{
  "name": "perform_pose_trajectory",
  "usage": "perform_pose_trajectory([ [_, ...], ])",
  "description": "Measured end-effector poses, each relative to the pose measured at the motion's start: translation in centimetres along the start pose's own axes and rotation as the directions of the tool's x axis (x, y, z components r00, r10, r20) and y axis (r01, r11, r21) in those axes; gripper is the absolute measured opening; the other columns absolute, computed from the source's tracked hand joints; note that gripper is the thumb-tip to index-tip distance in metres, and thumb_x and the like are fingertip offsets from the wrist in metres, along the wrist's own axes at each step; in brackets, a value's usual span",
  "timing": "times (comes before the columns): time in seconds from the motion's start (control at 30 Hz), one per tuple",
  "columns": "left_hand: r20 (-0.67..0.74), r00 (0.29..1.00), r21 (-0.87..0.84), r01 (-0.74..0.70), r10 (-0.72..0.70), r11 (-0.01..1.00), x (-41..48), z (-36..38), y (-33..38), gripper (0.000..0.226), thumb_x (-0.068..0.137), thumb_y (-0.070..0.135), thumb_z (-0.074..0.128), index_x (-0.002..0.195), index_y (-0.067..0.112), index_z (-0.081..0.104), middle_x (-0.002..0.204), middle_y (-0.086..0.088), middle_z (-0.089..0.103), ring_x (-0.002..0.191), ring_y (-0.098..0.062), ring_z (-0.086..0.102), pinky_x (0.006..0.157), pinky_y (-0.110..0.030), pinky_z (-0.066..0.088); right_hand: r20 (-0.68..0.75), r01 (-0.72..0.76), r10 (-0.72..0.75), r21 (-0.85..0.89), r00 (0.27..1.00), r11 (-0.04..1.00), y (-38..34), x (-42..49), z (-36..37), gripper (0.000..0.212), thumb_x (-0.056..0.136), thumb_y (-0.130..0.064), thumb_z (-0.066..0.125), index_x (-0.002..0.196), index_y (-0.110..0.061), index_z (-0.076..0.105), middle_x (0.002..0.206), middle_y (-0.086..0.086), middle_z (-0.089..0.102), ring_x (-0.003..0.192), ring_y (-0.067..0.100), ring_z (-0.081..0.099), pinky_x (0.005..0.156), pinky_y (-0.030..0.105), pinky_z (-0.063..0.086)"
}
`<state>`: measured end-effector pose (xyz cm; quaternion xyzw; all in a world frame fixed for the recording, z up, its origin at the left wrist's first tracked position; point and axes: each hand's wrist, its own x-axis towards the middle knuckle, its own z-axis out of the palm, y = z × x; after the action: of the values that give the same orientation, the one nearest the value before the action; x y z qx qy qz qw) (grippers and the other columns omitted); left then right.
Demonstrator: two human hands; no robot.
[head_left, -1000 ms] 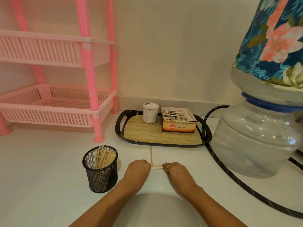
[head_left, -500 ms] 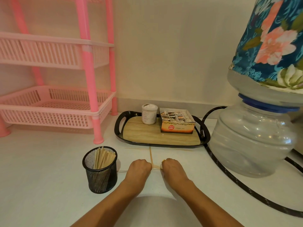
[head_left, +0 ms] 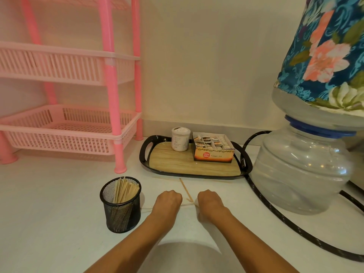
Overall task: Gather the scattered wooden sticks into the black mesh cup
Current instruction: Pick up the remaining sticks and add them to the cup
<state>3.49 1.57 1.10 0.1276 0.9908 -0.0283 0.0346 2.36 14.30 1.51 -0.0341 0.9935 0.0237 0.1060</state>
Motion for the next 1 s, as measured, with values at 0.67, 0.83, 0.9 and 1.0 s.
perform_pose_trajectory([
  [0.67, -0.344, 0.921, -0.536, -0.035, -0.18, 0.844, -1.6, -3.0, -0.1, 0.018, 0.09, 0.007, 0.049, 0.087, 0.012, 0.066, 0.074, 0.0, 0.053, 0.069, -0.015, 0.048, 0.059, -0.02, 0.032, 0.295, -0.245, -0.019, 0.828, 0.955, 0.504, 2.5, -1.8, -2.1, 0.014, 0.082, 0.0, 0.061, 0.068, -0.003, 0.061, 0.076, 0.014, 0.069, 0.067, 0.021, 0.067, 0.067, 0.027, 0.059],
  [0.83, -0.405, 0.871, -0.734, -0.129, -0.278, 0.667, -2.8, -6.3, -0.9, 0.014, 0.088, 0.011, 0.058, 0.095, 0.01, 0.07, 0.082, -0.004, 0.067, 0.078, -0.02, 0.061, 0.069, -0.028, 0.046, 0.14, -0.124, -0.057, 0.965, 0.988, 0.232, 1.4, -1.9, -3.5, 0.011, 0.083, 0.006, 0.059, 0.074, -0.001, 0.058, 0.07, 0.013, 0.067, 0.055, 0.014, 0.067, 0.056, 0.022, 0.058],
  [0.9, -0.425, 0.837, -0.767, -0.131, -0.345, 0.628, -3.5, -7.7, -2.3, 0.016, 0.086, 0.007, 0.06, 0.098, 0.009, 0.07, 0.087, -0.007, 0.07, 0.08, -0.02, 0.062, 0.073, -0.028, 0.048, 0.061, -0.053, -0.049, 0.987, 0.997, 0.151, 0.3, -1.9, -4.3, 0.008, 0.083, 0.004, 0.06, 0.078, -0.002, 0.059, 0.072, 0.01, 0.068, 0.056, 0.011, 0.067, 0.054, 0.019, 0.057],
  [1.0, -0.449, 0.769, -0.803, -0.122, -0.456, 0.584, -4.7, -9.3, -4.8, 0.017, 0.084, 0.005, 0.063, 0.1, 0.005, 0.069, 0.088, -0.008, 0.068, 0.081, -0.02, 0.06, 0.077, -0.03, 0.046, -0.034, 0.033, -0.029, 0.999, 0.999, -0.017, -1.7, -2.0, -5.5, 0.007, 0.084, 0.003, 0.059, 0.083, -0.004, 0.057, 0.076, 0.009, 0.07, 0.065, 0.012, 0.068, 0.058, 0.018, 0.058],
])
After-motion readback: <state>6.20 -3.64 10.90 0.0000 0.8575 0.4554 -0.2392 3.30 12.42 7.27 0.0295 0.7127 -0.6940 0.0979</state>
